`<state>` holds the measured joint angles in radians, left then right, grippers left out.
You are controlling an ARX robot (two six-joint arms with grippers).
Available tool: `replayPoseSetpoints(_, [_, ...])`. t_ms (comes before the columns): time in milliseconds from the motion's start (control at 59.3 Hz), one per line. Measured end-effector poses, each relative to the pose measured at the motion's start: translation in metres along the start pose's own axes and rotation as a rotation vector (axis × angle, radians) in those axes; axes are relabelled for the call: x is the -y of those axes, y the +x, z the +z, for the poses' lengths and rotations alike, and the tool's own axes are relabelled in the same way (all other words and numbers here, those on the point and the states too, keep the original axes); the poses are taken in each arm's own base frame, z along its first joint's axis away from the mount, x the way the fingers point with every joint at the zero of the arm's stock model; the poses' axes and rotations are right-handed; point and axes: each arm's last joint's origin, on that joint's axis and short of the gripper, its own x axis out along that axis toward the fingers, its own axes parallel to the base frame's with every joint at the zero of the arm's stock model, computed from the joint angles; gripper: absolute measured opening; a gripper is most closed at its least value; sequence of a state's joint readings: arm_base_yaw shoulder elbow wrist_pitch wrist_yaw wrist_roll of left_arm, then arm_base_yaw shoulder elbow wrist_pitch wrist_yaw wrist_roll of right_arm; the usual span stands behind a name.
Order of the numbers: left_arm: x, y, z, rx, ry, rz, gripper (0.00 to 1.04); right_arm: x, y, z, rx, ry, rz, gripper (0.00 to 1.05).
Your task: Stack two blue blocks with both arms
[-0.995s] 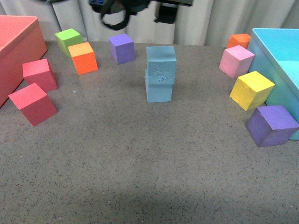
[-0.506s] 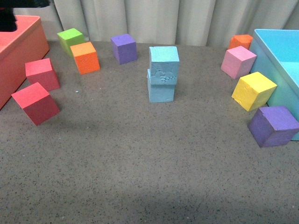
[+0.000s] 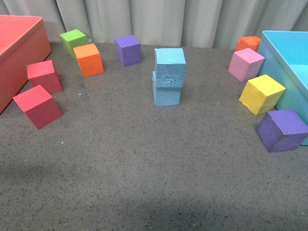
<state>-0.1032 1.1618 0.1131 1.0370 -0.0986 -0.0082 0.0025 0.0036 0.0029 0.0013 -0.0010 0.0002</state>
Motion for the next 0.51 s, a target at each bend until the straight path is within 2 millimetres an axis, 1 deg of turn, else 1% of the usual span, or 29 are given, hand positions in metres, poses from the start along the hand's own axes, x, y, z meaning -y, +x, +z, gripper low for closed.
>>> replayPoseSetpoints(118, [-0.005, -0.013, -0.001, -0.004, 0.000, 0.002, 0.04, 0.000, 0.000, 0.000, 0.000, 0.000, 0.000, 0.95])
replayPoseSetpoints(169, [-0.010, -0.017, -0.001, -0.004, 0.000, -0.016, 0.04, 0.000, 0.000, 0.000, 0.000, 0.000, 0.000, 0.95])
replayPoseSetpoints(236, [-0.015, -0.025, 0.000, -0.003, -0.001, 0.006, 0.04, 0.000, 0.000, 0.000, 0.000, 0.000, 0.000, 0.95])
replayPoseSetpoints(422, [-0.016, -0.037, 0.000, 0.000, -0.001, 0.003, 0.04, 0.000, 0.000, 0.000, 0.000, 0.000, 0.000, 0.95])
replayPoseSetpoints(506, [-0.016, -0.044, 0.004, 0.012, -0.001, 0.003, 0.04, 0.000, 0.000, 0.000, 0.000, 0.000, 0.000, 0.95])
